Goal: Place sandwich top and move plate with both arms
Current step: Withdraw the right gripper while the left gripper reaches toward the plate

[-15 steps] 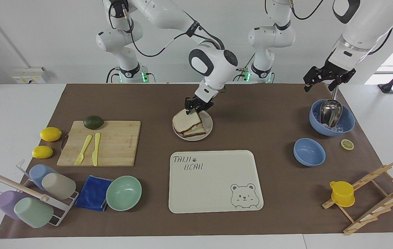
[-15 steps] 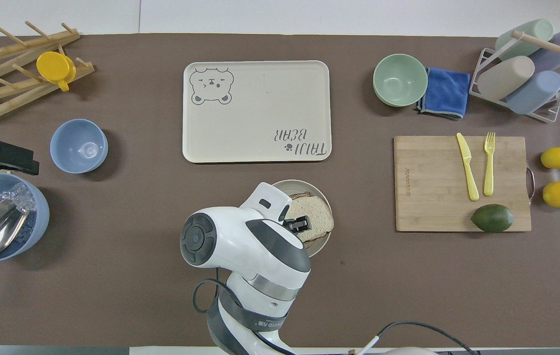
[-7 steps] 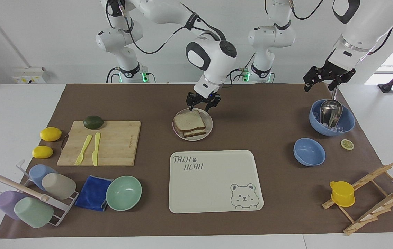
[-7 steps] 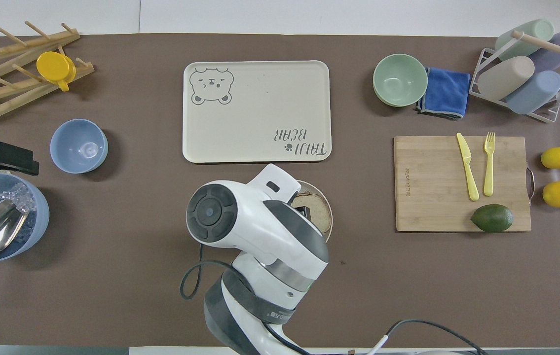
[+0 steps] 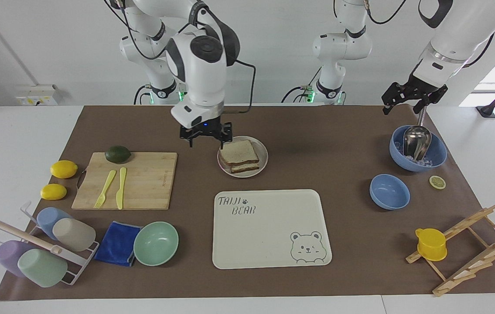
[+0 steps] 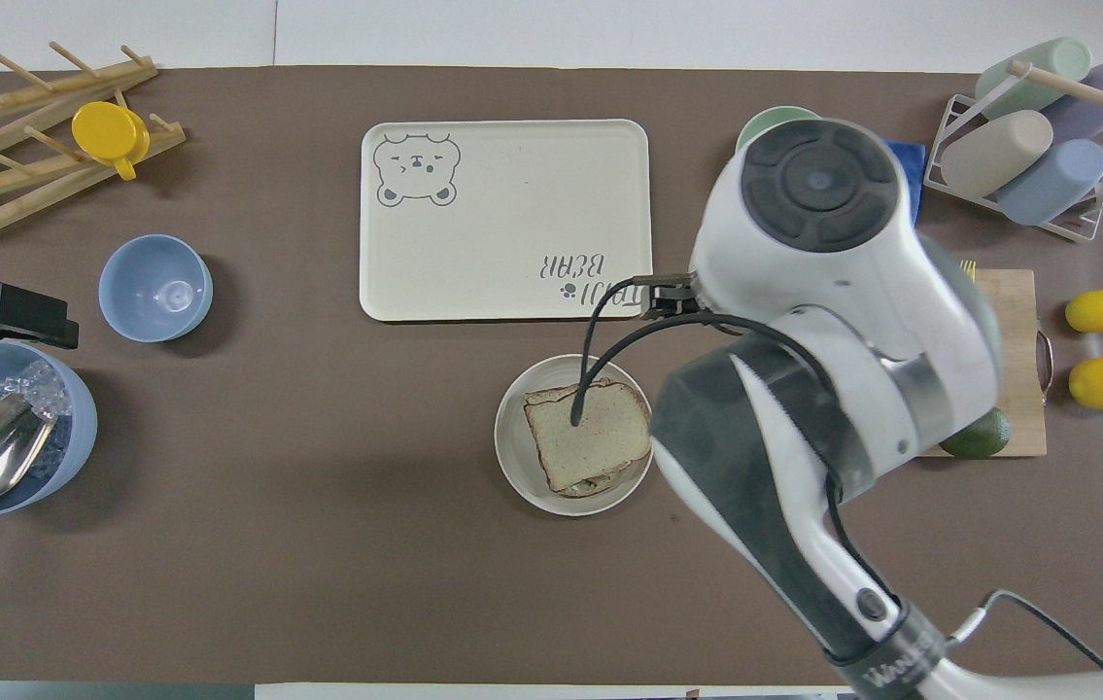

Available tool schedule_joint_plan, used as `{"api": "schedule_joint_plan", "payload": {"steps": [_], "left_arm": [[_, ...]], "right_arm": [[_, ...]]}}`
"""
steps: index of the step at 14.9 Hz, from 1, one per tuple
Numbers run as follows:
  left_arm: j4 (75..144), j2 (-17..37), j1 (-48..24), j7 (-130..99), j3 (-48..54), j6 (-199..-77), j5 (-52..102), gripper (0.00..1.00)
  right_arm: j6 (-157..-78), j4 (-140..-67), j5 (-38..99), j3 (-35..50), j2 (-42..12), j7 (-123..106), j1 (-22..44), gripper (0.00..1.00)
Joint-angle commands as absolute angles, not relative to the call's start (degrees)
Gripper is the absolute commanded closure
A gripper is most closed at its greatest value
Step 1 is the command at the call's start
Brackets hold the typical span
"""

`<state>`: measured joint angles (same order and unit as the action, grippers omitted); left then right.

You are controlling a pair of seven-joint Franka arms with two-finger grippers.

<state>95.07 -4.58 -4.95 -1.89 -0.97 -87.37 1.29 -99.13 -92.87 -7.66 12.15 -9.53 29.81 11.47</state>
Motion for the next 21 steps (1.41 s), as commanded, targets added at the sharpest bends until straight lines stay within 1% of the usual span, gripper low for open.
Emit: {"api": "schedule_joint_plan", "payload": {"steps": [1, 3, 5, 6, 8, 11, 12, 14, 15, 17, 19, 21], "left_arm": [[102.46, -8.26, -5.97, -4.73, -0.36, -91.83, 2.11, 0.00], [106.24, -8.70, -10.09, -9.56, 0.09, -95.51, 2.28, 0.00], [110.02, -9.05, -12.73, -13.34, 0.09, -100.26, 4.47, 0.00], [111.34, -8.53, -14.92, -15.10, 0.09, -102.63, 4.92, 0.00], [115.12, -8.00, -18.53, -18.00, 0.09, -107.82, 5.01, 0.00], [120.40, -6.08, -23.89, -20.56, 0.09, -114.76, 5.89, 0.00], [121.45, -4.41, -25.99, -21.70, 0.09, -117.57, 5.89, 0.00], [122.86, -1.77, -28.11, -23.46, 0.09, -122.32, 5.98, 0.00], [123.39, -0.37, -29.17, -23.47, 0.09, -124.34, 6.93, 0.00], [125.14, 0.79, -31.01, -23.47, 0.09, -128.56, 9.31, 0.00], [127.34, 0.97, -32.42, -23.47, 0.09, -132.44, 9.40, 0.00], [129.19, 1.05, -34.01, -23.47, 0.09, -134.38, 9.49, 0.00]], "right_arm": [[-94.68, -93.87, -2.75, 12.83, -3.80, 25.42, 3.98, 0.00], [-89.85, -94.04, 0.96, 12.66, -1.24, 20.68, -0.33, 0.00], [-88.77, -93.96, 0.88, 12.31, -0.35, 17.77, -1.84, 0.00], [-87.99, -93.78, 0.88, 10.74, 0.34, 15.67, -2.11, 0.00], [-85.52, -93.43, 0.35, 8.18, 1.14, 9.70, -1.32, 0.00], [-84.91, -92.12, -0.17, -0.32, 0.70, 3.45, 1.22, 0.00], [-84.29, -92.63, -1.22, -1.31, 1.14, 3.08, 1.75, 0.00], [-80.96, -90.89, -4.47, -1.32, 0.97, 2.64, 2.37, 0.00], [-81.38, -90.79, -4.22, -1.32, 1.05, 2.64, 2.63, 0.00], [-86.81, -95.60, -4.48, -1.58, 2.28, 2.46, 2.55, 0.00], [-88.59, -97.38, -3.95, -1.93, 2.72, -0.95, 2.37, 0.00], [-88.33, -97.73, -3.78, -1.85, 2.90, -0.79, 2.46, 0.00]]}}
